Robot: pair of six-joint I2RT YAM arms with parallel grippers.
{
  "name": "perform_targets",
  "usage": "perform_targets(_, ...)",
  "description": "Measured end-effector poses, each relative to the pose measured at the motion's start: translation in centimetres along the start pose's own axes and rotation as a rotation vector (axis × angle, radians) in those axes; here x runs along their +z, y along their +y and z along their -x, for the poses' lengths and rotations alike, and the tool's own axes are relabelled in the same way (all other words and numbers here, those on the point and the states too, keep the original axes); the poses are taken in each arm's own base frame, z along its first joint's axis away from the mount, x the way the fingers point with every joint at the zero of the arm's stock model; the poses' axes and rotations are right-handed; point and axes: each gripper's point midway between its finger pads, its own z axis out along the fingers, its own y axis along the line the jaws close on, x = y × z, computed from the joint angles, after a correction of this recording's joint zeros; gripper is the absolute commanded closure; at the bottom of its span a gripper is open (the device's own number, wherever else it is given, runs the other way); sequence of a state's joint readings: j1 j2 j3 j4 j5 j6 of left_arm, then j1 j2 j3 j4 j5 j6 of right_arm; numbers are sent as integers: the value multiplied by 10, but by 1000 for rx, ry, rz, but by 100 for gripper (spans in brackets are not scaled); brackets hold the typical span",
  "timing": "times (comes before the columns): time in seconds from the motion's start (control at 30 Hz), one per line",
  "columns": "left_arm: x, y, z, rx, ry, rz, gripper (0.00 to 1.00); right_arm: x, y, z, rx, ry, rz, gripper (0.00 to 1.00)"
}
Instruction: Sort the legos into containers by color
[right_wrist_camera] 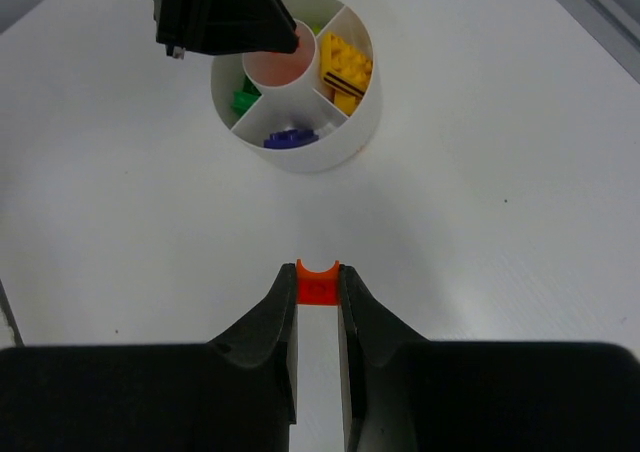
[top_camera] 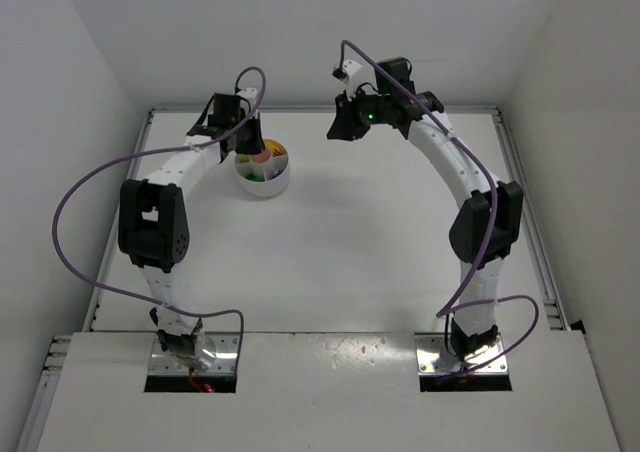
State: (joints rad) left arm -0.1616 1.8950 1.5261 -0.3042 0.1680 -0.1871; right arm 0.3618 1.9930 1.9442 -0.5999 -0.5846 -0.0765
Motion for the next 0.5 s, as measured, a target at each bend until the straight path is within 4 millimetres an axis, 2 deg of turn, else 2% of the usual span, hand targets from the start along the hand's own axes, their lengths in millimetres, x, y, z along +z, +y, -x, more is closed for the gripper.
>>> perform_targets(0.03, 1, 0, 1, 0, 0, 0, 82, 3, 1, 1, 4, -5, 4, 100)
perform_targets(0.13, 0, 0, 3, 6, -3, 0, 64, 12, 3, 5, 18, -25, 10, 100)
perform_targets(0.17, 0, 0, 4, 10, -4, 0, 62, 15, 3, 6, 27, -30, 12, 100)
perform_targets(0.27, -1, 2, 4, 1, -3, -3, 57, 21, 5, 17, 43, -69, 13, 100)
perform_targets(0.5, -5, 17, 14, -37, -27, -19, 57, 39, 6, 41, 64, -150, 24, 100)
